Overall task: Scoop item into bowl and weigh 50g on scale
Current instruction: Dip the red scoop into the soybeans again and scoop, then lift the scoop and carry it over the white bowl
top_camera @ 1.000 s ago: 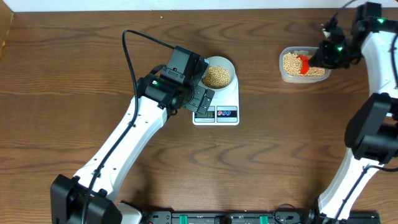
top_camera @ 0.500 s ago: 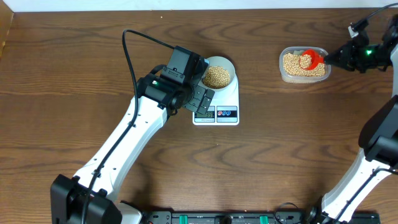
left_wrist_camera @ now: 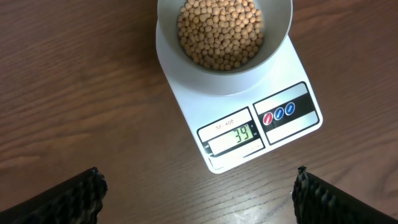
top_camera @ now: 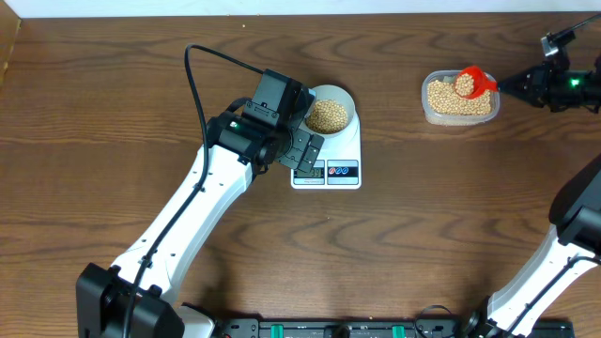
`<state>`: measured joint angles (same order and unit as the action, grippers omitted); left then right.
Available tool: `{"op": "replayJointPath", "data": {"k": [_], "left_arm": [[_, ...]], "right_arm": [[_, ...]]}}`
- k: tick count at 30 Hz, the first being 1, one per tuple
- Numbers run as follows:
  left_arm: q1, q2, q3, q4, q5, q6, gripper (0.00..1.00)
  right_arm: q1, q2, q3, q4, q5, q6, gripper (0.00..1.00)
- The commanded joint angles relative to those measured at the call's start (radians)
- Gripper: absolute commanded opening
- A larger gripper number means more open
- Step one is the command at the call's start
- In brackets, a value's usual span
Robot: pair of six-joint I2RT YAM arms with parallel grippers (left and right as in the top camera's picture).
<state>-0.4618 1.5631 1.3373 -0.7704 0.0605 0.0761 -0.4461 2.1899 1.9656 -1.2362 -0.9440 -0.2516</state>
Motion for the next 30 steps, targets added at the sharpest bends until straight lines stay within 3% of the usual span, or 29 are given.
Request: {"op": "replayJointPath", "data": {"k": [1,17,30], "left_arm": [[0.001,-0.02,0.004,-0.003,-0.013,0.006,0.98],[0.0,-0.02,0.004,-0.003,-0.013,0.006,0.98],[0.001,-0.02,0.004,-0.003,-0.013,0.006,0.98]], "right_arm": [[-0.005,0.01,0.002,-0.016,-0.145,-0.065,0.01],[0.124,0.01,0.002,-0.081,-0.29,-0.128,0.01],[0.329,0.01,0.002,-0.08,-0.242,-0.12,0.01]]}}
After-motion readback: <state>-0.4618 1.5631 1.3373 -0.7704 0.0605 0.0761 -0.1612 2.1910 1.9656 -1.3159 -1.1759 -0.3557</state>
